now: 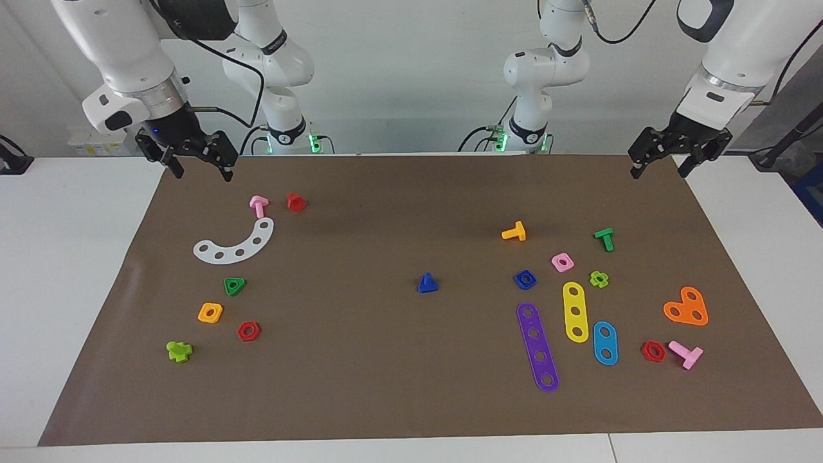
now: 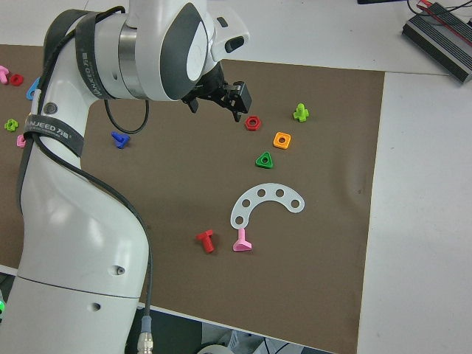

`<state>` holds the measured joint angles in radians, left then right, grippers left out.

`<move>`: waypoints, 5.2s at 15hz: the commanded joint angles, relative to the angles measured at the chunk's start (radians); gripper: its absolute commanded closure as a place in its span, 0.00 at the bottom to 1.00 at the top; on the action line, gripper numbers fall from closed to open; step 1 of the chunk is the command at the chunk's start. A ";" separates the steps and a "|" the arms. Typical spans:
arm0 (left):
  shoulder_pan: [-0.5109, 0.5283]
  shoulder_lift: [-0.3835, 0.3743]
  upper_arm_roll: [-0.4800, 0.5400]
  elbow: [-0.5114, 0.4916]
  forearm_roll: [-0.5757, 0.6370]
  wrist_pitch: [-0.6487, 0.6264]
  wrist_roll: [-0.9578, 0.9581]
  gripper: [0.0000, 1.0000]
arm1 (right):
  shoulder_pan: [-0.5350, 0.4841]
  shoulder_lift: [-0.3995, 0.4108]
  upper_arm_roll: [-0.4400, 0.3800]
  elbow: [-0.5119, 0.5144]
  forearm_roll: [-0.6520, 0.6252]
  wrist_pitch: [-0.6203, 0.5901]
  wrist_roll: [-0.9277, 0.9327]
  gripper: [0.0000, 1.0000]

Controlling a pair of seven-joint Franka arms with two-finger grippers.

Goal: Unscrew and place screws in storage area

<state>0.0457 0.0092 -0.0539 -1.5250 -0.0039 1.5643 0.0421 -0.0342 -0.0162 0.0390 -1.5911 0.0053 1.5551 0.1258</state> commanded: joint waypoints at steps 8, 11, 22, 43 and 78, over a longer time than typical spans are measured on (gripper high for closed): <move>0.008 -0.020 0.000 -0.017 -0.010 -0.009 0.018 0.00 | 0.307 0.169 0.013 -0.064 0.005 0.391 0.358 0.00; 0.008 -0.032 0.000 -0.043 -0.010 0.005 0.025 0.00 | 0.414 0.373 0.013 0.078 -0.002 0.474 0.508 0.00; 0.003 -0.061 0.000 -0.099 -0.010 0.019 0.035 0.00 | 0.589 0.622 0.012 0.109 -0.100 0.733 0.581 0.05; 0.008 -0.061 0.002 -0.103 -0.010 0.023 0.027 0.00 | 0.611 0.622 0.015 0.039 -0.104 0.758 0.534 0.47; 0.009 -0.061 0.002 -0.103 -0.008 0.023 0.025 0.00 | 0.354 0.320 0.012 -0.099 -0.087 0.602 0.336 1.00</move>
<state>0.0458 -0.0207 -0.0510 -1.5903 -0.0039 1.5735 0.0605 0.4061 0.4221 0.0383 -1.5529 -0.0865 2.1515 0.5382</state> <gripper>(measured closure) 0.000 0.806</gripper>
